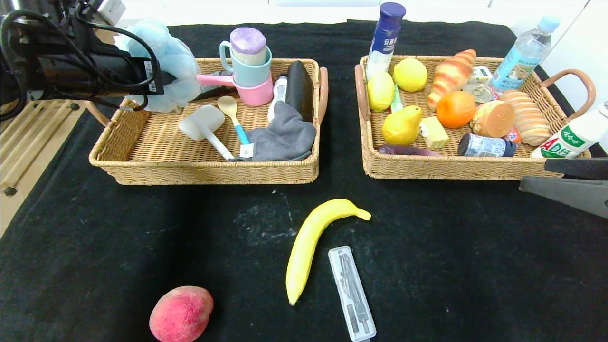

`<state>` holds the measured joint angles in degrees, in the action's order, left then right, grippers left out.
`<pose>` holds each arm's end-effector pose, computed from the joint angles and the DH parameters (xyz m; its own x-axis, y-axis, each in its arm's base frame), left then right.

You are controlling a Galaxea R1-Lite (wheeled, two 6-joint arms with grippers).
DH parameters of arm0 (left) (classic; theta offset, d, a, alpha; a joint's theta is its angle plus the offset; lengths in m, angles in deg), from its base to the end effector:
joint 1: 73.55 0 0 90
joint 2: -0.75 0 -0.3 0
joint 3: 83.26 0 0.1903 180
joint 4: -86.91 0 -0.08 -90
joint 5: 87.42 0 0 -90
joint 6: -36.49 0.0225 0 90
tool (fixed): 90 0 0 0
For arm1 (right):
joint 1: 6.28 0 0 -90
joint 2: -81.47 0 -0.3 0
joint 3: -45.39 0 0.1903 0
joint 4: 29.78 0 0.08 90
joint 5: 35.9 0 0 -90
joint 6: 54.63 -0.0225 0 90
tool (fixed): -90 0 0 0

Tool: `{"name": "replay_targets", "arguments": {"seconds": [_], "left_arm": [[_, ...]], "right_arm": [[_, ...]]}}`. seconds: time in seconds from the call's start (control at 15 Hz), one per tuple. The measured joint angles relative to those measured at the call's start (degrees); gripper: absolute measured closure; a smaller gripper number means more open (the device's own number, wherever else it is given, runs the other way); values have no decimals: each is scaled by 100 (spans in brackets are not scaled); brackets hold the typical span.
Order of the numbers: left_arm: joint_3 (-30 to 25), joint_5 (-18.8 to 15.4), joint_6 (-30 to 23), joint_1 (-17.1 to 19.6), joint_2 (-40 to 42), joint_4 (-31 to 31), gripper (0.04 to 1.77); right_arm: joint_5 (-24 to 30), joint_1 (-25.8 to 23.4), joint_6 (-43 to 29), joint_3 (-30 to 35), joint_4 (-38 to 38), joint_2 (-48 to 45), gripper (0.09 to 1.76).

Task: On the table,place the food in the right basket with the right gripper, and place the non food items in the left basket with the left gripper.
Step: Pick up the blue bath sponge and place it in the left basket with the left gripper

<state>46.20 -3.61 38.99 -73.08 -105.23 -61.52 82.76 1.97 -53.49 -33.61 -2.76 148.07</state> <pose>0.3585 0.0005 0.3498 0.9851 -0.0997 -0.1399 0.1046 0.9941 0.0280 0.1600 0.0341 0.2910 0.7715 0.5965 -0.2215 -0.5900 0.8009 0.1018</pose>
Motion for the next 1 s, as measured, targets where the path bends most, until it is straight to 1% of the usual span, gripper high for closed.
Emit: {"name": "replay_targets", "arguments": {"seconds": [0.13, 0.33, 0.4, 0.53, 0.6, 0.73, 1.0], "left_arm": [[-37, -33, 2, 46, -121, -138, 114], [-17, -45, 2, 63, -199, -182, 114], [-17, -45, 4, 66, -201, -184, 109], [-22, -130, -2, 66, -195, -179, 87], [-22, -193, -5, 66, -189, -167, 79], [-28, -207, -13, 66, -173, -167, 62], [-28, -210, -13, 66, -151, -140, 41]], "right_arm": [[-2, 0, -2, 0, 0, 0, 14], [0, 0, -2, 0, 0, 0, 14], [0, 0, -2, 0, 0, 0, 14], [0, -1, -2, 4, 0, 0, 14], [-2, -1, -2, 6, 0, -1, 14], [-2, 0, -2, 11, 2, -4, 14], [0, -1, 0, 9, 2, -4, 14]]}}
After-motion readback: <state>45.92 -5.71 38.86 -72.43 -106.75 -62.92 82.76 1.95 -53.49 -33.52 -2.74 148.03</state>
